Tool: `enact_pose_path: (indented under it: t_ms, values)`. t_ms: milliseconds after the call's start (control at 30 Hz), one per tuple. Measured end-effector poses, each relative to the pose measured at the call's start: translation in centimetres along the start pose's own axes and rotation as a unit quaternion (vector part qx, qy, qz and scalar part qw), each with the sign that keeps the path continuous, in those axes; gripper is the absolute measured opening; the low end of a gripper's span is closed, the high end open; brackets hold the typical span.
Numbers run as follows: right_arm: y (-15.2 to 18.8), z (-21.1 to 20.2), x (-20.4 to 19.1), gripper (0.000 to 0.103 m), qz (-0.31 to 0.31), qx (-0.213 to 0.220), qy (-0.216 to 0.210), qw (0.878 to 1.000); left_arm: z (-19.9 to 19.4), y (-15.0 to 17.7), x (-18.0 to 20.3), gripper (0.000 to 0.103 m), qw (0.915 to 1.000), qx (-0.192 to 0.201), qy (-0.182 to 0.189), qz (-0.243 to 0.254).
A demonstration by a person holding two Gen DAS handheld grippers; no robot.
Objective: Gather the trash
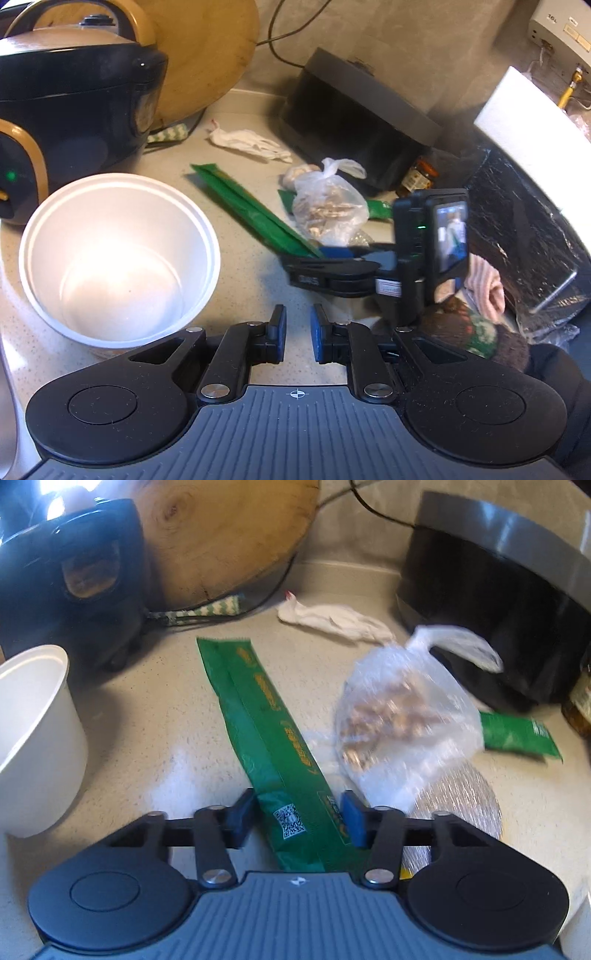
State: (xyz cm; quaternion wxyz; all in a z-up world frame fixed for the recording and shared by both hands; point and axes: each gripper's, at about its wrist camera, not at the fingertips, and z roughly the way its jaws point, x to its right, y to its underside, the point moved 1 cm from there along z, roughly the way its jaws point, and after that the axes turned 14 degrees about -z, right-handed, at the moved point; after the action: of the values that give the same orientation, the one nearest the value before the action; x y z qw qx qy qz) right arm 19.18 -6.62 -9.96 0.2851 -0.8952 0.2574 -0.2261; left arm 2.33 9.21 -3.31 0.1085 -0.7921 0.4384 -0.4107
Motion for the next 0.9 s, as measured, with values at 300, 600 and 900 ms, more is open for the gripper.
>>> enact_pose_path:
  t_ms: [300,600,900]
  values:
    - [5.9,-5.4,1.9,0.040,0.089,-0.021,-0.009,0.996,2.6,-0.2,0.3,0.016,0.9994,-0.023,-0.011,-0.022]
    - [9.3,-10.7,0.2,0.058,0.143,0.033,-0.094,0.985,7.3,-0.2,3.2,0.017,0.9976,-0.040,-0.057,0.003]
    - [12.7,-12.2,4.7,0.066,0.178,0.015,0.013,0.984,12.1,-0.5,4.4,0.019,0.9904,-0.025,-0.133,0.030]
